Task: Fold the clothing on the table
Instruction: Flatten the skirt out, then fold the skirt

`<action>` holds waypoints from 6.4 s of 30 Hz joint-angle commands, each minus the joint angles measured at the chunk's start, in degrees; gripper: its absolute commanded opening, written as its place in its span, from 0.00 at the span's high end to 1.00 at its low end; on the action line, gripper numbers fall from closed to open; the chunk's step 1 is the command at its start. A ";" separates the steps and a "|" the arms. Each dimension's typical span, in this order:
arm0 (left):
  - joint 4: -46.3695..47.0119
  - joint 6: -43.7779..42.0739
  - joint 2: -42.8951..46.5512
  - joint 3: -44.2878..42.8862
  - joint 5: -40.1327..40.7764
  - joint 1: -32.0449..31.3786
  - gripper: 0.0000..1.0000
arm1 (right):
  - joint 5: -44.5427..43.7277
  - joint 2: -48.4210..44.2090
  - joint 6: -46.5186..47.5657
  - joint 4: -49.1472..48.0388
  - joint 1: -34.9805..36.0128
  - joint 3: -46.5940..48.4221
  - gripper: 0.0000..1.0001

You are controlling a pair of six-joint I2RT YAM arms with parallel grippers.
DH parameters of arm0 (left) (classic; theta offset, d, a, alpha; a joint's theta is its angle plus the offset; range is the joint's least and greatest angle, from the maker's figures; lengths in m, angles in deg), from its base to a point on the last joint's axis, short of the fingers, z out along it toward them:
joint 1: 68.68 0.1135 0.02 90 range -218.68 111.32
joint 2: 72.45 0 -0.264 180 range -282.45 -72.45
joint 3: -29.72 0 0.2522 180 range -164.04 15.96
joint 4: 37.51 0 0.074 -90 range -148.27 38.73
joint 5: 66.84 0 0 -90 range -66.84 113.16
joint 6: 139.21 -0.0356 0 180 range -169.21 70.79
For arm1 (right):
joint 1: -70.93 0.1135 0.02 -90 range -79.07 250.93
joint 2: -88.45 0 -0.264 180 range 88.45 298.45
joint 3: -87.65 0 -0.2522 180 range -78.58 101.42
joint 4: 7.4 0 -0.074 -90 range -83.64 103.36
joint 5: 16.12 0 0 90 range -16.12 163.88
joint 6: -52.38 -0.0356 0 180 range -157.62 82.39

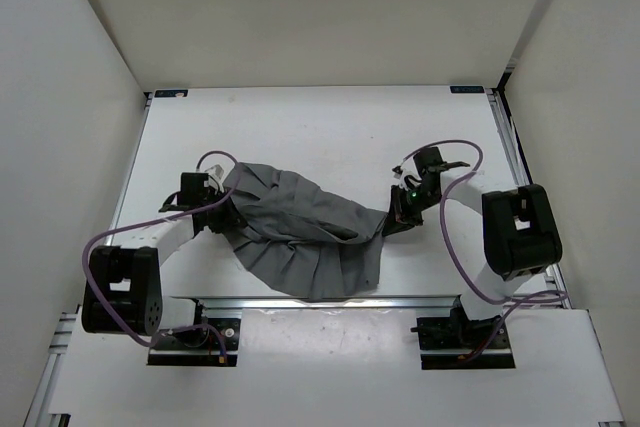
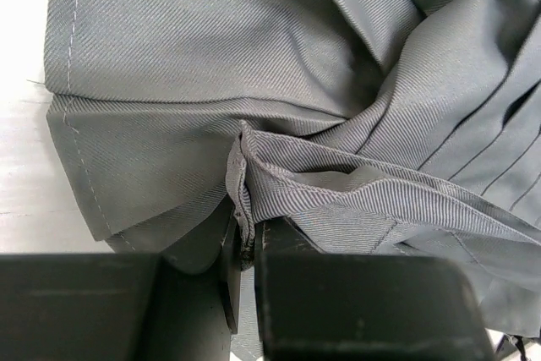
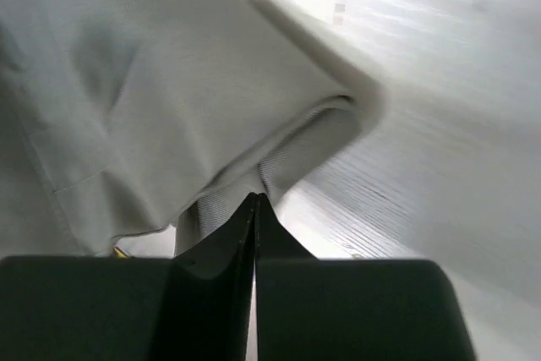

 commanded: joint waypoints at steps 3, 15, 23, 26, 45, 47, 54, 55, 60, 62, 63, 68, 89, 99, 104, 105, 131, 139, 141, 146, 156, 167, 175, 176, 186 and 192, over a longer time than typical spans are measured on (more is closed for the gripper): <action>1.83 -0.48 3.23 -0.03 1.50 0.19 1.00 | 4.49 -5.11 2.06 -3.91 0.90 0.96 0.84; 0.69 -1.89 -3.00 -4.42 -2.45 0.98 1.00 | -6.91 -25.86 11.27 -4.81 9.68 -5.02 0.34; 0.33 -1.28 -10.47 -10.13 -4.39 1.16 1.00 | -19.39 -31.22 21.03 -2.95 19.69 -7.74 0.34; -0.37 -1.45 -11.53 -11.37 -3.69 0.89 1.00 | -20.28 -32.54 22.97 -3.30 20.94 -8.01 0.34; -0.46 -1.10 -12.24 -11.98 -3.25 1.25 1.00 | -14.74 -21.92 23.32 -11.74 28.06 -2.83 0.42; -0.46 -1.19 -12.06 -12.07 -3.43 1.33 1.00 | -14.04 -21.04 23.68 -13.23 27.36 -1.52 0.45; 0.07 -1.27 -12.24 -11.19 -4.13 2.12 1.00 | -12.54 -15.50 24.46 -14.03 24.28 3.85 0.87; -0.02 -1.45 -12.33 -11.19 -4.30 2.30 1.00 | -12.45 -15.06 24.73 -14.03 24.36 4.55 0.87; 0.33 -1.54 -12.41 -10.67 -4.75 2.91 1.00 | -16.32 -15.85 25.61 -10.17 24.37 6.32 0.58; 0.86 -1.37 -12.50 -10.49 -5.01 3.01 1.00 | -15.18 -15.84 25.79 -9.81 23.58 6.32 0.57; 0.77 -1.54 -12.59 -10.49 -5.01 3.09 1.00 | -14.66 -15.76 25.52 -9.90 23.31 6.14 0.58; 1.39 -1.36 -13.12 -10.14 -5.10 3.27 1.00 | -12.03 -13.48 24.91 -10.51 23.67 6.49 0.73; 60.11 55.18 -13.47 -33.43 -34.89 6.16 1.00 | -19.04 -6.00 12.51 -5.15 -0.07 46.03 0.99; 69.60 59.20 0.91 -17.22 -45.52 8.46 0.99 | -18.51 -20.30 12.60 -3.40 2.03 37.64 1.00; 74.76 65.14 13.14 -7.25 -48.76 4.24 0.99 | -18.87 -32.71 12.51 -1.82 5.99 30.32 1.00; 78.26 67.95 14.47 -6.89 -49.65 3.97 0.99 | -19.22 -34.72 12.51 -0.94 6.69 30.05 1.00; 19.50 17.11 -20.84 -27.43 -31.38 4.15 0.94 | -4.36 -1.46 4.87 -16.94 -10.44 29.67 1.00; 9.92 7.44 -23.07 -32.57 -31.73 0.46 0.92 | -6.47 1.21 5.92 -12.63 -8.86 32.95 1.00; 9.56 4.89 -19.56 -29.22 -31.73 -0.07 0.92 | -8.48 -1.07 7.58 -10.53 -8.25 31.03 1.00; 5.97 0.23 -8.91 -20.09 -32.61 -1.04 0.91 | -12.01 -6.97 8.82 -6.13 -8.33 26.10 1.00; 3.75 -0.32 6.30 -11.01 -32.24 1.24 0.93 | -13.42 -15.23 9.79 1.62 -7.55 21.69 1.00; 29.25 25.45 -14.15 -39.43 -33.31 7.84 0.93 | -14.91 -1.80 6.55 -1.63 -11.23 52.60 1.00; 45.76 36.87 -13.75 -38.64 -39.55 8.98 0.87 | -11.05 -10.90 4.69 -11.56 -12.81 41.95 1.00; 46.30 36.87 -11.38 -33.66 -40.16 9.15 0.86 | -10.96 -12.49 4.87 -12.00 -12.29 39.30 1.00; 18.46 14.74 16.82 5.56 -36.48 -1.11 0.84 | -10.16 -38.16 2.50 -2.45 -2.73 0.27 1.00; -0.24 10.07 28.01 13.95 -34.99 -0.51 0.86 | -7.71 -50.10 -6.46 9.69 1.24 -11.07 1.00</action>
